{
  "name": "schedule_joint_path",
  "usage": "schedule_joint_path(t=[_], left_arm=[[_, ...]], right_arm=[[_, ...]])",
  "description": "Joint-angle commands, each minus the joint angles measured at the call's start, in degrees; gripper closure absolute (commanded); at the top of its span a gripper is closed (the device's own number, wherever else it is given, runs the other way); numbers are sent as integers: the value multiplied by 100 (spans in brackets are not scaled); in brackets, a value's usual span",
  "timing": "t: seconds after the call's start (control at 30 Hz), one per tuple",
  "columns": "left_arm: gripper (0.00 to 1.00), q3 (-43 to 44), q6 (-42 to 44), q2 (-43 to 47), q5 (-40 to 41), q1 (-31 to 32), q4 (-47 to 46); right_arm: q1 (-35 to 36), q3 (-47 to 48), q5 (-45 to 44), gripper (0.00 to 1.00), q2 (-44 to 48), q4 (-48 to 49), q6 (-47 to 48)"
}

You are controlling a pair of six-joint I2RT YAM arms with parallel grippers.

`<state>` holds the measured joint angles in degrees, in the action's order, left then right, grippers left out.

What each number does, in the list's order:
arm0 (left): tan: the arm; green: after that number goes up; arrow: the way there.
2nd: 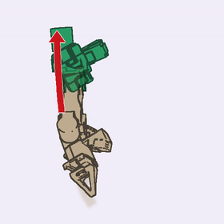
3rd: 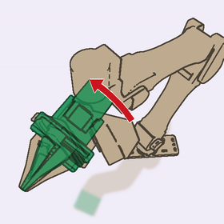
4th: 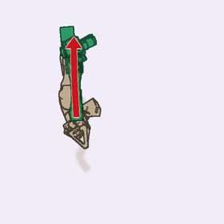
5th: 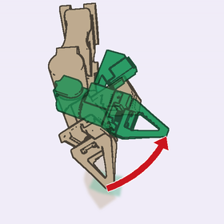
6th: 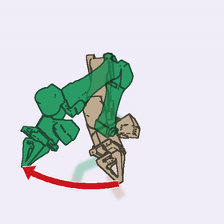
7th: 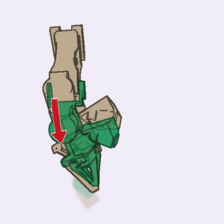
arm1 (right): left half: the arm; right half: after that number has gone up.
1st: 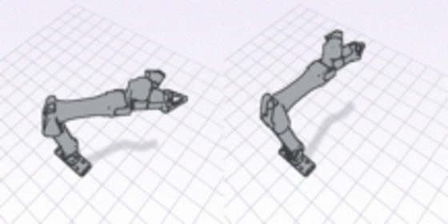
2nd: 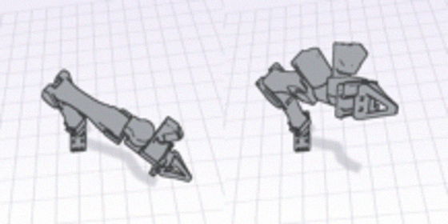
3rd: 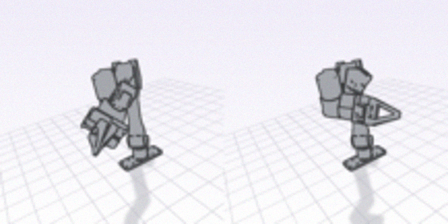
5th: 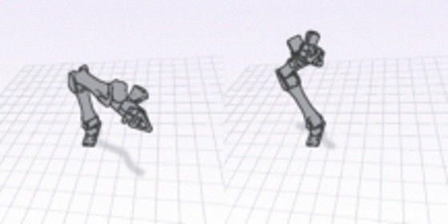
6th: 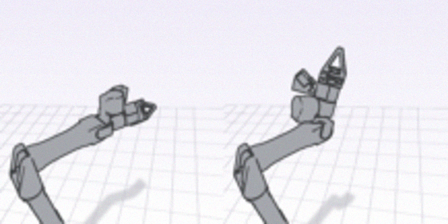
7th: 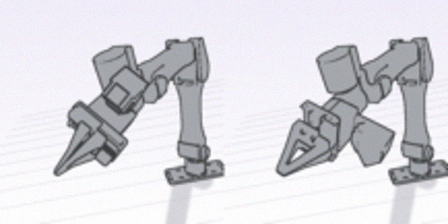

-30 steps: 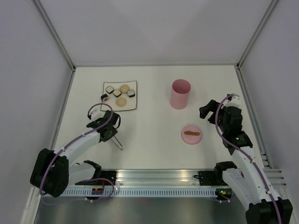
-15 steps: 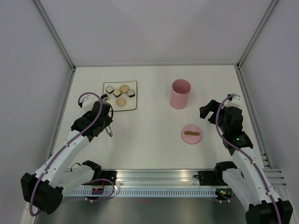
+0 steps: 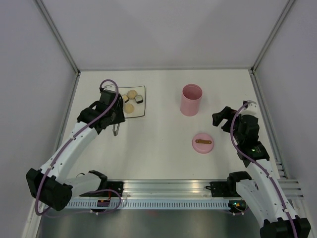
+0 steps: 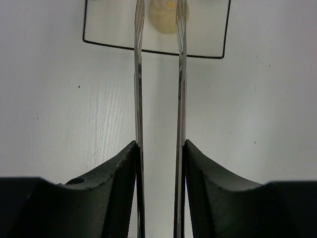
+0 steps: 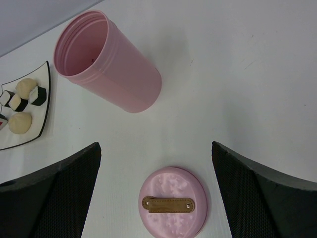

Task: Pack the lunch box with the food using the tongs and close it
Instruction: Pick up the fake food from the plate.

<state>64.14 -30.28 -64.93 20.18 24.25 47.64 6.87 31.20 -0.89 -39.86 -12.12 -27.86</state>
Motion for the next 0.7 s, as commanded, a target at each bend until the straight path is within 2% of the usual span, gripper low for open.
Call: schedule_joint_path(t=[0.0,0.13,0.67], left_arm=[[52,239,988,-301,-884,10,-61],[52,301,1182,-678,-964,10,-105],[43,327,1227,-1092,-762,10,-387]], right_arm=[[-19,-53,-17,2,197,-36,-115],[-19,-26,-96,2,373,-282,-62],[-19,-18,-184,2,408,-300,-80]])
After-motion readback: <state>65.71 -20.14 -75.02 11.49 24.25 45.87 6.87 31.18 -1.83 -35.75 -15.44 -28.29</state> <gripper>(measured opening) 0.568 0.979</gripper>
